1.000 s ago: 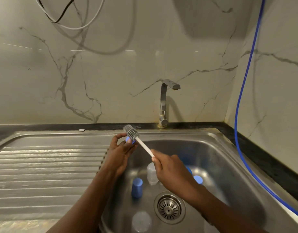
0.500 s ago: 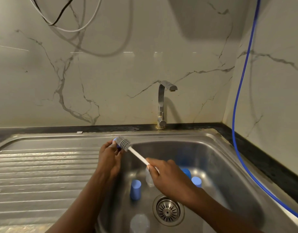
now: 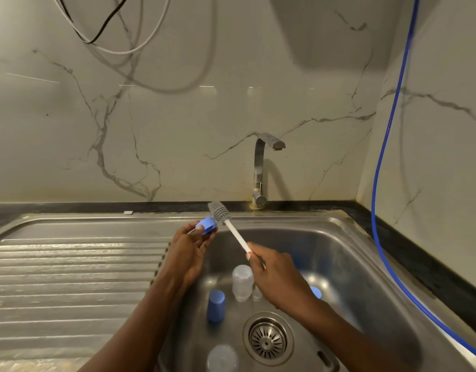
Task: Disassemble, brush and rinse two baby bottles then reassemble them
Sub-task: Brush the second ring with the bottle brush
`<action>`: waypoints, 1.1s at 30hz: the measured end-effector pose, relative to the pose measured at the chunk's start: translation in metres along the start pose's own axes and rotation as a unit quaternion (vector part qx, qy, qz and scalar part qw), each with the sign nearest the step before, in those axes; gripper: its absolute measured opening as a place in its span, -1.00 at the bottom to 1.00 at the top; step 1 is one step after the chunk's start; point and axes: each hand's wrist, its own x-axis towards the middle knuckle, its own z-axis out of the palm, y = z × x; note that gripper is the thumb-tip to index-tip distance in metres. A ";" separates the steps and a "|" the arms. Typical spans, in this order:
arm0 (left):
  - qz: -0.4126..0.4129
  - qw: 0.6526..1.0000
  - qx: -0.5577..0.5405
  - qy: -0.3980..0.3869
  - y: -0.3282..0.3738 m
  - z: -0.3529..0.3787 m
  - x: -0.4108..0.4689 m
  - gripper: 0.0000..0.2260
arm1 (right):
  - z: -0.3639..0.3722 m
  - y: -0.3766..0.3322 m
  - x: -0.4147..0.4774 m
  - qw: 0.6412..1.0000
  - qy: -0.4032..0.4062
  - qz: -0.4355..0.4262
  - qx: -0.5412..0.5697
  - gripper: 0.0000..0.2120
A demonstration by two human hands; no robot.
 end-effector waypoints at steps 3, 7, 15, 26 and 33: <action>-0.027 0.998 -0.058 0.002 0.006 -0.006 0.001 -0.76 | 0.007 -0.004 -0.002 0.999 -0.006 -0.032 -0.020 -0.82; -0.008 1.000 -0.002 -0.020 0.004 -0.004 -0.001 -0.81 | 0.008 -0.003 -0.004 0.999 -0.016 -0.041 -0.020 -0.81; 0.033 0.992 0.117 -0.034 -0.004 -0.003 -0.003 -0.91 | 0.003 0.008 0.002 0.999 -0.035 0.026 -0.021 -0.79; 0.012 0.999 0.047 -0.005 0.003 -0.011 0.005 -0.80 | 0.000 0.008 0.000 0.999 -0.030 0.001 -0.020 -0.80; 0.041 0.997 0.064 -0.020 0.000 -0.008 0.000 -0.92 | 0.005 0.002 -0.001 0.999 -0.028 -0.011 -0.031 -0.79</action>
